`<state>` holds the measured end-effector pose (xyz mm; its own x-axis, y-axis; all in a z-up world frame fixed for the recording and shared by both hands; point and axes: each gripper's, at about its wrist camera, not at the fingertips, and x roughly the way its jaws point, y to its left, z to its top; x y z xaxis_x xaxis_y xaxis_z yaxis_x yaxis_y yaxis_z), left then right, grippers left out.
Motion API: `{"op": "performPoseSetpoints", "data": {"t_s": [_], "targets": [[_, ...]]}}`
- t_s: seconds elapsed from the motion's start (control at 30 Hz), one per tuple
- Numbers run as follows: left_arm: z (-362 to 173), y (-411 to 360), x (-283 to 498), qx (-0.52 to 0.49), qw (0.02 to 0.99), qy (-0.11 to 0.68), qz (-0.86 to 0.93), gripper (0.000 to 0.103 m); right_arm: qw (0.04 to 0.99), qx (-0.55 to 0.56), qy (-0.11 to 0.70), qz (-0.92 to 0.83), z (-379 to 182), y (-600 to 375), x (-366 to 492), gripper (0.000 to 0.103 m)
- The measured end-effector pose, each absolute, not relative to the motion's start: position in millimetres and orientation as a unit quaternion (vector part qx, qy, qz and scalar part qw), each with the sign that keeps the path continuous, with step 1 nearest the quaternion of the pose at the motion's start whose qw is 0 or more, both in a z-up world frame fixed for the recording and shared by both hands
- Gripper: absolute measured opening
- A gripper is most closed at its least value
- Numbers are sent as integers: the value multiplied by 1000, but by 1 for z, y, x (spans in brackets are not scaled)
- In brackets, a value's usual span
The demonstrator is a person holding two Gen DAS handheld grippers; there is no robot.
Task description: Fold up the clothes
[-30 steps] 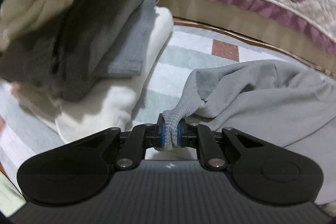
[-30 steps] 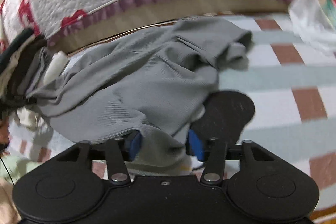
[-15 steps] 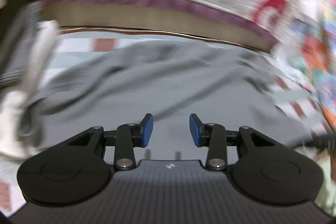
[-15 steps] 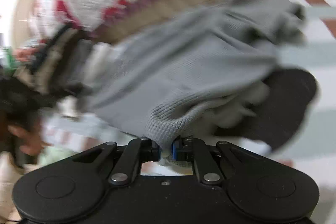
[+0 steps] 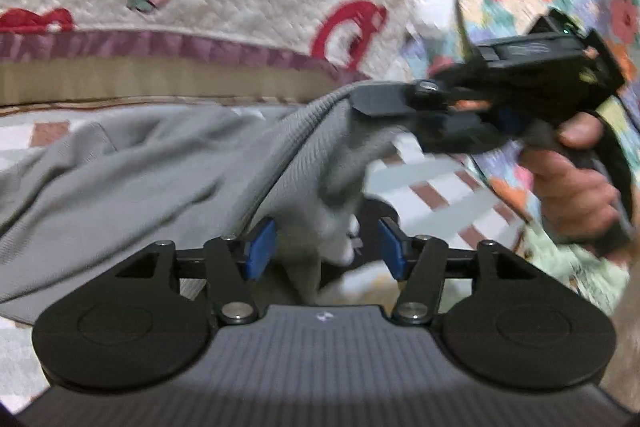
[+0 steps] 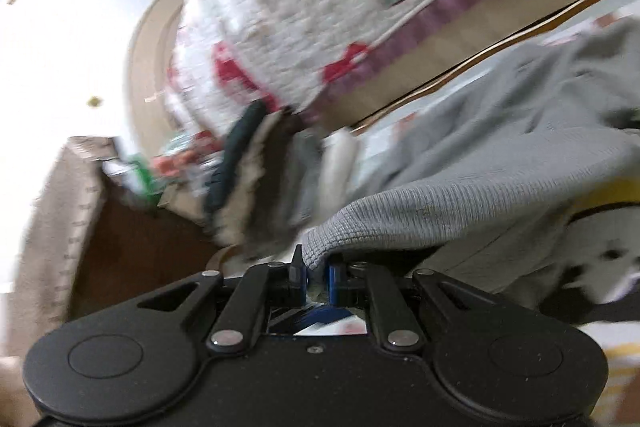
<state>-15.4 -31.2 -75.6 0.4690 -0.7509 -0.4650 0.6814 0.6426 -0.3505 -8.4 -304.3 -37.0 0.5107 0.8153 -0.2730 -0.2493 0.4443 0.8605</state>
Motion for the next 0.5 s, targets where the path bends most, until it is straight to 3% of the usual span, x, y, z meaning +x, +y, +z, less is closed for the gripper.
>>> {"op": "performPoseSetpoints", "data": {"t_s": [0.03,0.1,0.17,0.2,0.27,0.37,0.47,0.5], "targets": [[-73,-28,-12,-73,861,291,-410,63,758,393,365,372,-33,-295,-4,12],[-70,-18,0,-98,870,278,-395,62,748,367,377,403,-23,-277,7,12],[-69,-9,18,-102,879,280,-372,40,762,337,378,404,-13,-267,20,13],[-68,-5,28,-102,884,283,-358,24,775,324,372,395,-10,-267,25,13],[-68,2,48,-97,894,290,-329,14,806,298,351,372,-8,-275,30,15],[-81,13,85,-66,910,309,-269,12,857,245,328,314,-16,-288,27,17],[-106,33,108,-92,901,353,-233,12,900,150,340,226,-37,-291,18,28],[-113,39,109,-108,897,362,-230,12,909,99,350,202,-46,-289,12,37]]}}
